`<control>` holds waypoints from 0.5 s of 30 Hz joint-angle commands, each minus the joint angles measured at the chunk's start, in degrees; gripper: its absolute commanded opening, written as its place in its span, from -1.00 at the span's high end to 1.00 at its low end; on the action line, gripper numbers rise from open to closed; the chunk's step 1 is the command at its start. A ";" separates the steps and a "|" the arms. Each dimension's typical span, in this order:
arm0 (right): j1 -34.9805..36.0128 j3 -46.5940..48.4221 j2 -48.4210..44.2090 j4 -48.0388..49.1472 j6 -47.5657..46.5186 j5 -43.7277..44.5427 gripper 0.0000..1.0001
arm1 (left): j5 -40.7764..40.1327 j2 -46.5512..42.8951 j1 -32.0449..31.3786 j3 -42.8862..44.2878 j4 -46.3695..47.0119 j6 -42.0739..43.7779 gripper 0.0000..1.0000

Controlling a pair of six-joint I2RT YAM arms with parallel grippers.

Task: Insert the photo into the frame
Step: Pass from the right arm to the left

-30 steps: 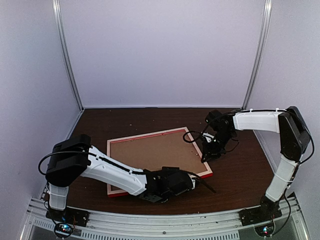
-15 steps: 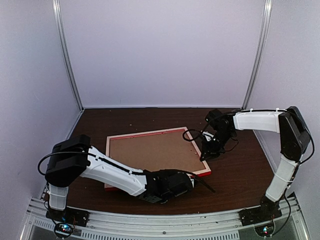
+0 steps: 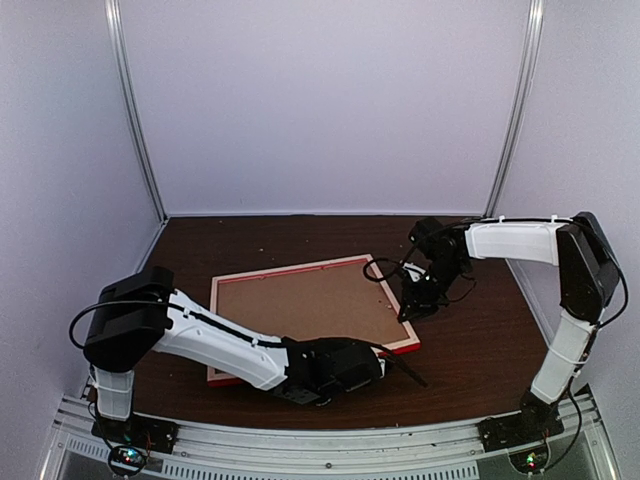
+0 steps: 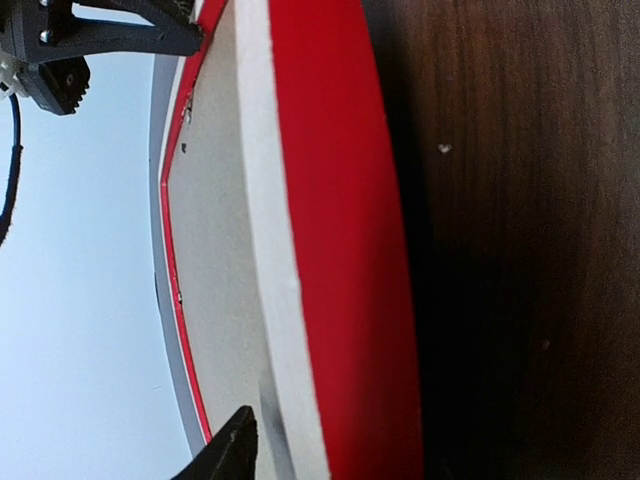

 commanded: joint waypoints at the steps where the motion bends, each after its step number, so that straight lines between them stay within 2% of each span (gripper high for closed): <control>1: 0.46 2.56 0.85 0.89 -1.32 -4.01 0.97 | 0.25 -2.86 0.48 -0.90 0.28 -0.87 -0.04; 15: 0.42 3.72 1.85 0.56 -1.32 -4.09 0.98 | -0.06 -3.44 0.13 -1.72 -0.22 -2.23 -0.03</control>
